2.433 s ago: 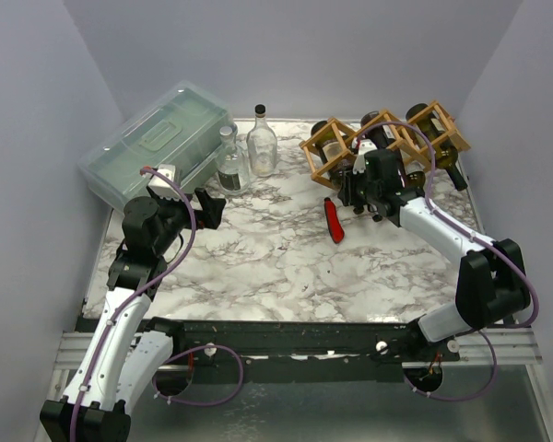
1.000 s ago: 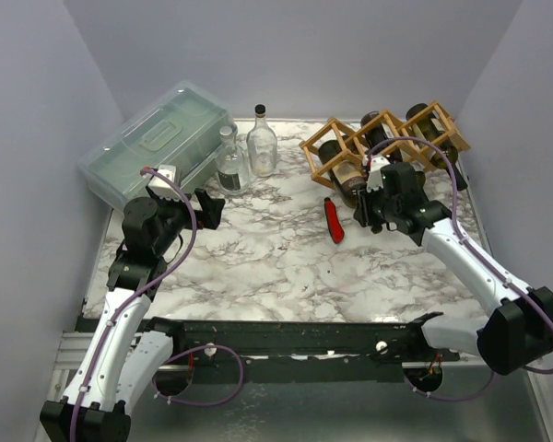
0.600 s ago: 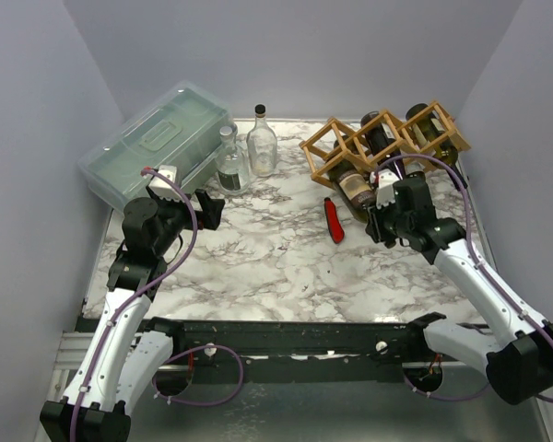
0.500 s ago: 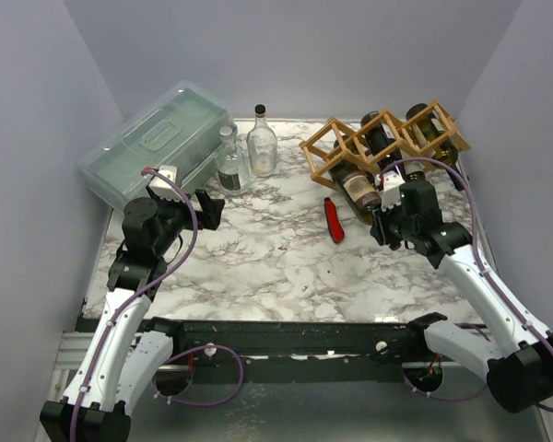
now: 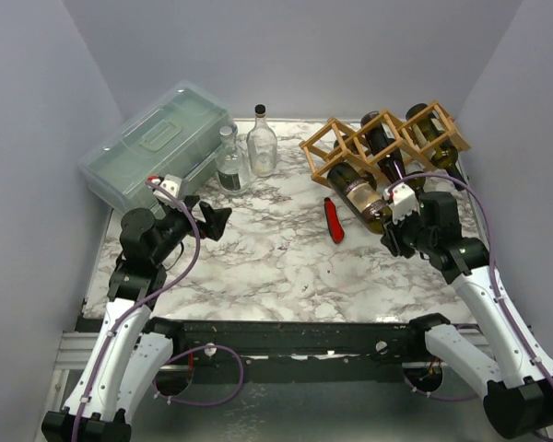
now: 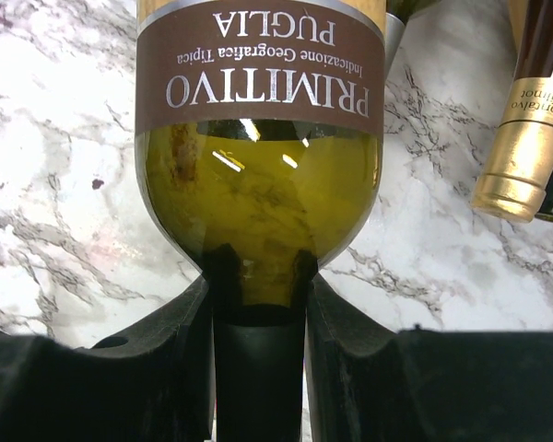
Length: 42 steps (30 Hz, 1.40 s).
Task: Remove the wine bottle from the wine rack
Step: Pick up the wine bottle from the wine rack, then place the wine bottle at the center of the board.
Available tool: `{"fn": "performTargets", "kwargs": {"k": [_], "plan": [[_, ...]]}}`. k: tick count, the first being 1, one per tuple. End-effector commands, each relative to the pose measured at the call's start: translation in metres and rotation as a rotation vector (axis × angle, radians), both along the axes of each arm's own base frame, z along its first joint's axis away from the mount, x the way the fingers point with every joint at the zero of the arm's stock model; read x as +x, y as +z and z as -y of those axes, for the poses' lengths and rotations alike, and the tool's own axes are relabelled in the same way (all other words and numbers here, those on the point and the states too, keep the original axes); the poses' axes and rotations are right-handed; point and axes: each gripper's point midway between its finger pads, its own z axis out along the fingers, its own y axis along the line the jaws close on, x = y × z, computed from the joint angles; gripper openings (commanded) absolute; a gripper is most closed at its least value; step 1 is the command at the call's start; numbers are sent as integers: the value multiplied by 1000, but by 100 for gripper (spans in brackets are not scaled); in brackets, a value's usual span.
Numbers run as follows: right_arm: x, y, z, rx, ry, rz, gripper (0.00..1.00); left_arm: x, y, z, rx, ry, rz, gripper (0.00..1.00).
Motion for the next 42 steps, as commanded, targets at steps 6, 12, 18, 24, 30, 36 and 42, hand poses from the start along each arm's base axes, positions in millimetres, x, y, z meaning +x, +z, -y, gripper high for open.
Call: {"fn": "performTargets", "kwargs": {"k": [6,12,18,24,30,36,42], "plan": [[-2,20,2,-88,138,107,0,-29,16,37,15,-273,136,99],[-21,11,-7,-116,300,81,0,-50,13,61,63,-414,221,99],[-33,2,-16,-136,452,54,0,-77,0,86,151,-551,331,99],[-41,-5,-27,-136,612,14,0,-93,-11,104,212,-640,409,98],[-44,-6,-38,-120,747,-7,0,-107,-10,124,263,-704,474,98],[-47,-5,-46,-83,826,-42,0,-110,-14,145,359,-711,511,99],[-48,-4,-52,-53,856,-67,0,-104,-18,180,476,-723,504,99]]}}
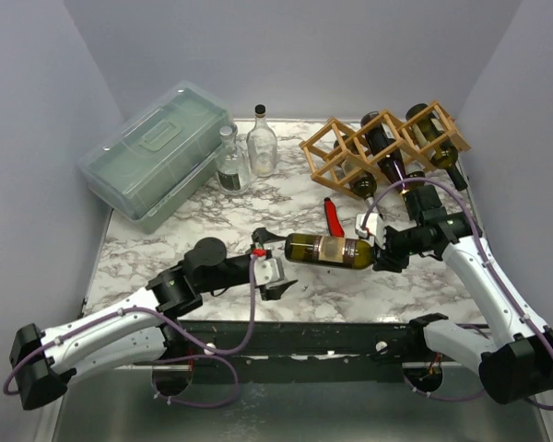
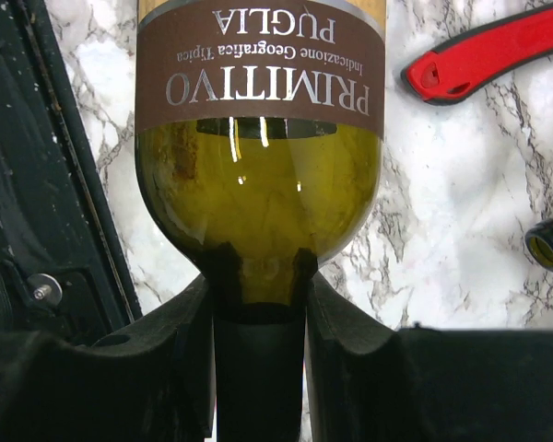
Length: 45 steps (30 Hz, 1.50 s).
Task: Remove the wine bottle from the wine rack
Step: Place the wine bottle at the center of the board.
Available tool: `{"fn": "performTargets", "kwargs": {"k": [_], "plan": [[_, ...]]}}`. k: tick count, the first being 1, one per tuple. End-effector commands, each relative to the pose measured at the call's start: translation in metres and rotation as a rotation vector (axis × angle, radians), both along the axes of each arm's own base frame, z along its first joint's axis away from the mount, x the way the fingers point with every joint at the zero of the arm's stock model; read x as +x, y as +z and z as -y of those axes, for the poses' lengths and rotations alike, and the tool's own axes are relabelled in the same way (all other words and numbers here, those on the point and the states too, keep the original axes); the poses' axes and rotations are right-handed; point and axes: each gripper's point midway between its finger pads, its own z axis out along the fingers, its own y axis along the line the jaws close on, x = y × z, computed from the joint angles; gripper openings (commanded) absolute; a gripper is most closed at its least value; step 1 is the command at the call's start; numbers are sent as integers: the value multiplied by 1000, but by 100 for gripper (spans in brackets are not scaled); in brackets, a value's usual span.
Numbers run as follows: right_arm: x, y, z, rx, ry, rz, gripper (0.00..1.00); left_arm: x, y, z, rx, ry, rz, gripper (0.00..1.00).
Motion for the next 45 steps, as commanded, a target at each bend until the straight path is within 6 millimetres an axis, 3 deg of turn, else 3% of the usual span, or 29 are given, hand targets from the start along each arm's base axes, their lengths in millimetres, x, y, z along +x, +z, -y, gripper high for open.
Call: {"fn": "performTargets", "kwargs": {"k": [1,9,20,31,45], "plan": [[5,25,-20,109,72,39,0,22,14,23,70,80,101,99],[8,31,-26,123,38,-29,0,33,-6,72,206,81,120,99],[3,21,-36,88,58,-110,0,46,-29,102,317,50,178,99],[6,26,-48,95,63,-140,0,43,-54,114,376,-18,180,99],[0,22,-58,91,73,-186,0,63,-78,110,475,58,214,98]]}}
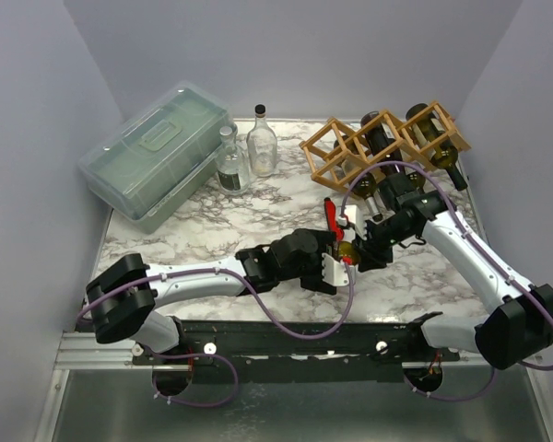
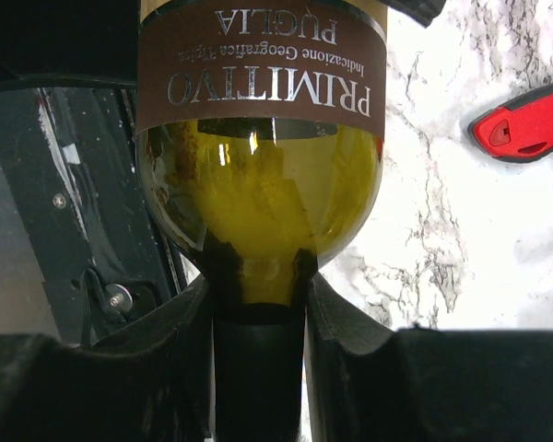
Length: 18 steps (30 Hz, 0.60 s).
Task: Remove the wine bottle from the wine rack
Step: Place the wine bottle at the center of the board.
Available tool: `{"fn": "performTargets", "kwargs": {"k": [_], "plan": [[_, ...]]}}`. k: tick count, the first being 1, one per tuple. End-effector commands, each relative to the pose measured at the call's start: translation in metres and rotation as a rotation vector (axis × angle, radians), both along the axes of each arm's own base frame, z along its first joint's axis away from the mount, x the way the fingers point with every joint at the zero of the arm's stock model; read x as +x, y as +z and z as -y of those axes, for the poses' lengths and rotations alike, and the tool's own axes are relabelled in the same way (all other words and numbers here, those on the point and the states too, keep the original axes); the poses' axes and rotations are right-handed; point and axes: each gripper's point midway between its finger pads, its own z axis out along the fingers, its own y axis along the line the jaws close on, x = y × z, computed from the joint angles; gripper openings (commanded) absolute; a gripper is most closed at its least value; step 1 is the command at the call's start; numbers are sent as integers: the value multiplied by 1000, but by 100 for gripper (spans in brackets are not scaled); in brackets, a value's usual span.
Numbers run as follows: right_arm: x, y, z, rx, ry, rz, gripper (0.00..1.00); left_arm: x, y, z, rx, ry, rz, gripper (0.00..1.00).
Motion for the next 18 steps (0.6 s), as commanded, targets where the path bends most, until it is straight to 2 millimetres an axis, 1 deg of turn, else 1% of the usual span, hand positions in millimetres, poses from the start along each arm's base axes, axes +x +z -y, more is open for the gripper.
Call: {"fn": "performTargets", "kwargs": {"k": [1,4,7,12,16,17,18], "plan": [[6,18,-19,92,16,15,0,12,8,5,6,36,53,97],[6,18,-19,88,13,9,0,15,6,3,14,53,59,94],[6,18,-20,91,14,3,0,17,4,2,19,64,61,88],[3,18,-22,101,21,-15,0,17,-2,1,30,70,48,87],[4,18,-22,103,21,-22,0,16,-3,2,25,74,33,87],[3,18,-23,104,23,-23,0,15,-3,2,22,74,30,84],[3,18,-23,106,23,-24,0,14,-4,2,21,73,24,79]]}}
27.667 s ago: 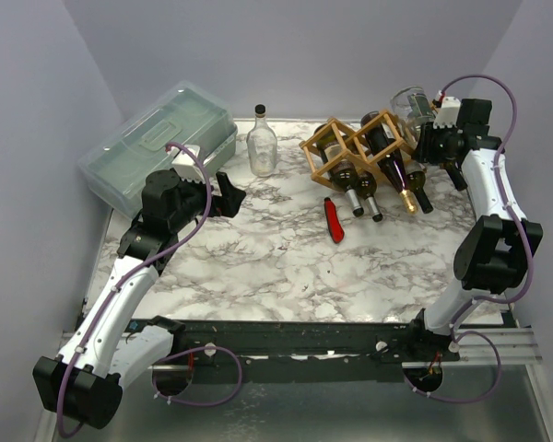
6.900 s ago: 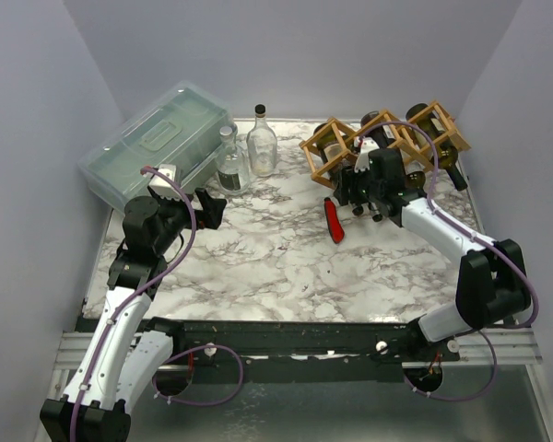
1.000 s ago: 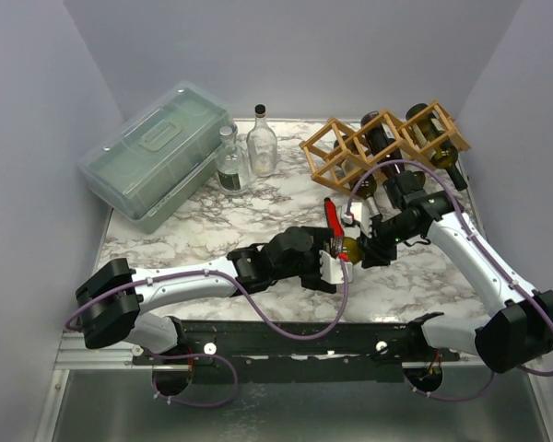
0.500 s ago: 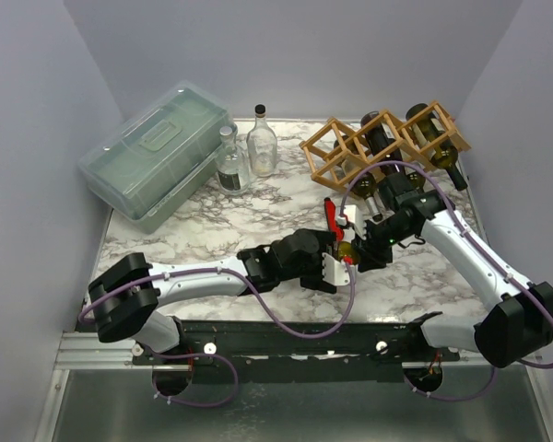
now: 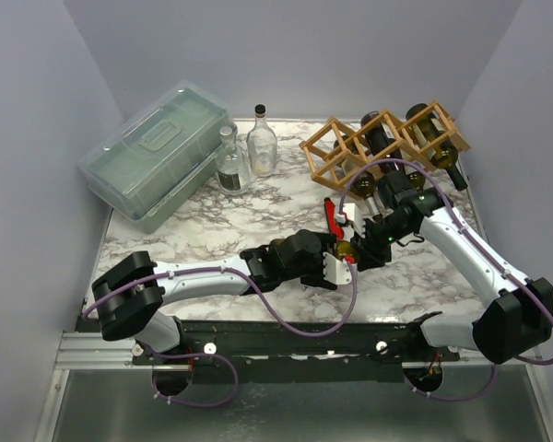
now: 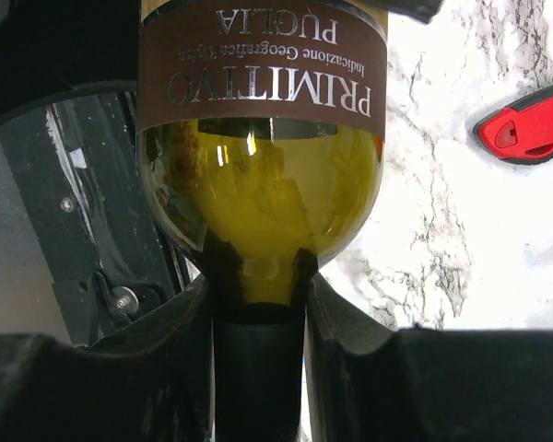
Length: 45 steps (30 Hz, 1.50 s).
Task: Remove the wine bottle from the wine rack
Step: Place the wine bottle at the center of the board.
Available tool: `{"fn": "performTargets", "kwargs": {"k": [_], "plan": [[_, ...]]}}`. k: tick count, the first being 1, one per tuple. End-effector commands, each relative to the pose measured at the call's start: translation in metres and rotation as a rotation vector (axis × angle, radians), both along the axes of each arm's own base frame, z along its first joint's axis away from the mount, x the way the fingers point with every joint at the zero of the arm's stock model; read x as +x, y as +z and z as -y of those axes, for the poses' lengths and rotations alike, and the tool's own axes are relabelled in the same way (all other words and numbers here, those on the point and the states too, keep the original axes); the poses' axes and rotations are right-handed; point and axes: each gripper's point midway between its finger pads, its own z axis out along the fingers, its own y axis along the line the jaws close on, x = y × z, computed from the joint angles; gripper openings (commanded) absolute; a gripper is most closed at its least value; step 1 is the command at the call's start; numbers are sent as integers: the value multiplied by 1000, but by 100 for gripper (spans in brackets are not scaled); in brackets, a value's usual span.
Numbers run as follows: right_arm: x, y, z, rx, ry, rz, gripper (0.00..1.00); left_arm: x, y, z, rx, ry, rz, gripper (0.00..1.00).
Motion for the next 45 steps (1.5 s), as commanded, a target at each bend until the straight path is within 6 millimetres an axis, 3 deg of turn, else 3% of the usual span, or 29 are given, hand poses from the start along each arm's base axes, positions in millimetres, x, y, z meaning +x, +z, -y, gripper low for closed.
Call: {"fn": "performTargets", "kwargs": {"k": [1,4,6,10,13,16,20,24,27,33,40,45], "plan": [[2,22,-20,111,28,12,0,1,8,6,-31,15,-8,71],[2,23,-21,119,27,13,1,-1,8,6,-41,25,-27,43],[2,23,-21,119,22,11,3,-3,7,5,-51,30,-44,19],[1,22,-23,127,22,-2,18,-7,6,0,-71,39,-77,0],[0,25,-25,142,23,-6,35,-11,8,-2,-96,45,-114,0],[-2,31,-28,165,29,0,61,-17,12,-3,-144,39,-175,0],[-3,46,-32,199,40,3,76,-20,21,-6,-218,51,-219,0],[-3,65,-38,237,57,10,79,-21,34,-13,-298,70,-239,0],[0,91,-45,289,73,39,80,-23,42,-21,-356,87,-260,0],[15,161,-68,466,26,126,82,-24,60,-38,-506,126,-304,0],[41,236,-91,668,-121,176,85,-20,95,-61,-762,183,-339,0],[47,252,-104,768,-233,18,85,-15,122,-75,-957,222,-356,0]]}}
